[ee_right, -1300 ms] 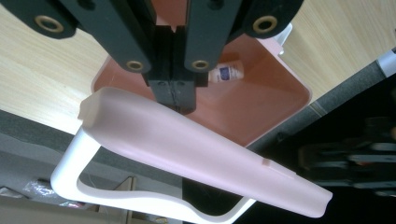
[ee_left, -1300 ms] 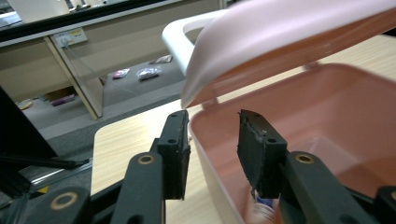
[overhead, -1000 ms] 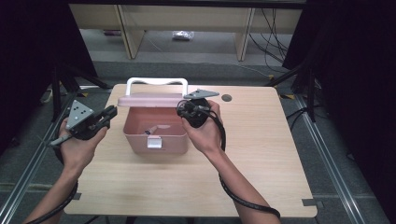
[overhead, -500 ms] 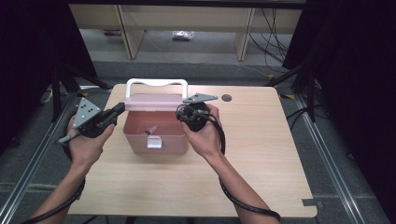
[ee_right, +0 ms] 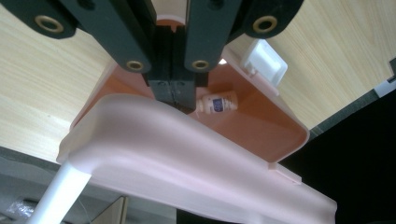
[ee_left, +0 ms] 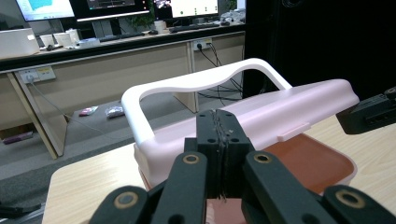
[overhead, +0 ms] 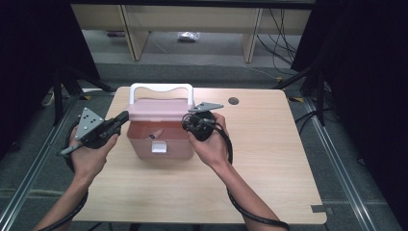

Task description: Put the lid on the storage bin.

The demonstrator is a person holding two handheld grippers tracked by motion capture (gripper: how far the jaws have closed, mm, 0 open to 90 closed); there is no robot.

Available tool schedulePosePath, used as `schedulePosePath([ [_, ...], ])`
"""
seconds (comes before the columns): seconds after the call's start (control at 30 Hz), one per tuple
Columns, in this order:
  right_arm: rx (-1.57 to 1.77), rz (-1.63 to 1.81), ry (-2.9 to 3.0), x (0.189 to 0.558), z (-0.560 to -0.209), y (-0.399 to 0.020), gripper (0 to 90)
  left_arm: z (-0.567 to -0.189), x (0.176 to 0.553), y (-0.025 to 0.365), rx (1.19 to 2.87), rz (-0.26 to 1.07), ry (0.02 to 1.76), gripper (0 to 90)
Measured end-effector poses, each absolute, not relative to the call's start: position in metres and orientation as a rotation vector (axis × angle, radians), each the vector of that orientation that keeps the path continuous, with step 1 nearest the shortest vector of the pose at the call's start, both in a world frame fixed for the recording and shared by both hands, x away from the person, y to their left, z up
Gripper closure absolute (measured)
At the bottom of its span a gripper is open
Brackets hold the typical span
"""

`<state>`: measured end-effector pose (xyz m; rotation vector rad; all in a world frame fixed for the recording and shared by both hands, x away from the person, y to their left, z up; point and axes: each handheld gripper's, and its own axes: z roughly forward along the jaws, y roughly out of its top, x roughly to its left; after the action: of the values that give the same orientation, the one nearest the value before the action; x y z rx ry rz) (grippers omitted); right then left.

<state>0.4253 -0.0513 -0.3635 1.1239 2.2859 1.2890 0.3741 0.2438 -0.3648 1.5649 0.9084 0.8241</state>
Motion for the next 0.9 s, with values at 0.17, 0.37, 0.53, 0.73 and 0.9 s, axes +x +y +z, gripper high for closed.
schedulePosePath([
  [0.17, 1.139, 1.277, 2.305, 0.423, -0.368, -0.051, 90.0, -0.369, 0.371, 0.244, 1.558, 0.817, 0.917, 87.5],
  [0.37, 1.129, 1.244, 2.33, 0.422, -0.376, -0.052, 90.0, -0.374, 0.368, 0.245, 1.554, 0.811, 0.926, 86.5],
  [0.53, 1.154, 1.237, 2.349, 0.418, -0.38, -0.054, 90.0, -0.379, 0.367, 0.246, 1.561, 0.797, 0.937, 85.1],
  [0.73, 1.164, 1.209, 2.39, 0.417, -0.387, -0.056, 90.0, -0.384, 0.365, 0.248, 1.559, 0.782, 0.952, 83.6],
  [0.9, 1.188, 1.169, 2.418, 0.414, -0.392, -0.059, 90.0, -0.39, 0.365, 0.25, 1.557, 0.745, 0.962, 83.0],
])
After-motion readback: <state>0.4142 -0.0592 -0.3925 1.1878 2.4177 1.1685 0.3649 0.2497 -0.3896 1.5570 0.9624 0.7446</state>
